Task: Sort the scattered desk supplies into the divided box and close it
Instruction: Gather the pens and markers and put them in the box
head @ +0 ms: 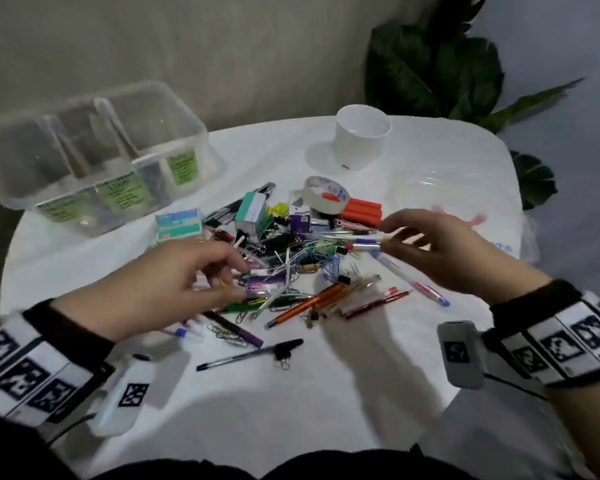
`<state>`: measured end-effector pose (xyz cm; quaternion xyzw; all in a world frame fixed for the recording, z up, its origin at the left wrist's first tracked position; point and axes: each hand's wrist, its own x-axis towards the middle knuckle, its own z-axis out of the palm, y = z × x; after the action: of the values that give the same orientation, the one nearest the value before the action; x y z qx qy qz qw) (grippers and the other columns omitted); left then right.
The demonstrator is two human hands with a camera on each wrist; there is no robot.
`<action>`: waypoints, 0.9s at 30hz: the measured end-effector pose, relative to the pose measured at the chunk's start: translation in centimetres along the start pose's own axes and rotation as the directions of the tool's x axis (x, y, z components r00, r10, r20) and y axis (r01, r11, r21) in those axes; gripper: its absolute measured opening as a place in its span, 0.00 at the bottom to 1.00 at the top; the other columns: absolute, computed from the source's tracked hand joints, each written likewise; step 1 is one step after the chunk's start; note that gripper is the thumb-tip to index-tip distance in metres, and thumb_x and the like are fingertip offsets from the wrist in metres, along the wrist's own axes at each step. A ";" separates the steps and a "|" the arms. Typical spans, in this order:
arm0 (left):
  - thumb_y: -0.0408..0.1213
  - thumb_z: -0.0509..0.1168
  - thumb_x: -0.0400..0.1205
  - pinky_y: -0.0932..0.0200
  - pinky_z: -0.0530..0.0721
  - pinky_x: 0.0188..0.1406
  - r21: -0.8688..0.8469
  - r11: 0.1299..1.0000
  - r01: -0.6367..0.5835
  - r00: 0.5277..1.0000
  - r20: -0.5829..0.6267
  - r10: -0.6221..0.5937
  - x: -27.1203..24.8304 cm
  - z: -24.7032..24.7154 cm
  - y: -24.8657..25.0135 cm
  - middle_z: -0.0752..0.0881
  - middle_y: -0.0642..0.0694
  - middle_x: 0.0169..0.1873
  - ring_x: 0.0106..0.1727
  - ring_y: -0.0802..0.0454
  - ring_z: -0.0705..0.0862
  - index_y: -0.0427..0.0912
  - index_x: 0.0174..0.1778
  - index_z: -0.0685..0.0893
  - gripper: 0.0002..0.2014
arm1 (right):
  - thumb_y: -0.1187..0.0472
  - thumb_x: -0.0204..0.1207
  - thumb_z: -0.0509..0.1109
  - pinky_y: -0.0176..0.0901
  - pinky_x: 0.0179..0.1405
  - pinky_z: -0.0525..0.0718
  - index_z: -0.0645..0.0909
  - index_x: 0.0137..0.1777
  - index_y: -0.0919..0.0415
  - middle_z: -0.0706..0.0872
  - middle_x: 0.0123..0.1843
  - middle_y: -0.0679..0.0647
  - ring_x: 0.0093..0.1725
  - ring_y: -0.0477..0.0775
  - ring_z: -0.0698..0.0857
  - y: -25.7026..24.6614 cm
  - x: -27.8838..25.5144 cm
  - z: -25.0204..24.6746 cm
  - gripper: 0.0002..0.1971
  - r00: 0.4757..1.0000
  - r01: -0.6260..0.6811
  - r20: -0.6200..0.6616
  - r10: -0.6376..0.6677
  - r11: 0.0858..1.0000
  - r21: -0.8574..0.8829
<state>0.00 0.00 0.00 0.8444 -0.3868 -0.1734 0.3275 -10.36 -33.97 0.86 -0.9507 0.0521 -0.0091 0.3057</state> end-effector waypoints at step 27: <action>0.40 0.57 0.81 0.55 0.71 0.34 0.706 0.698 0.119 0.914 0.197 -0.354 -4.3 9.9 1.8 0.78 0.51 0.39 0.39 0.50 0.76 0.46 0.50 0.73 0.04 | 0.61 0.73 0.68 0.39 0.35 0.73 0.79 0.49 0.54 0.81 0.44 0.46 0.43 0.50 0.79 1.4 -5.0 8.4 0.05 0.974 0.000 0.206 0.094 0.910 -0.415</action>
<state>-9.18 -1.74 -5.78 0.9085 -0.3572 -0.1942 -0.0966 -15.04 -29.73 -6.71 -0.9871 0.0416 0.1156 0.1024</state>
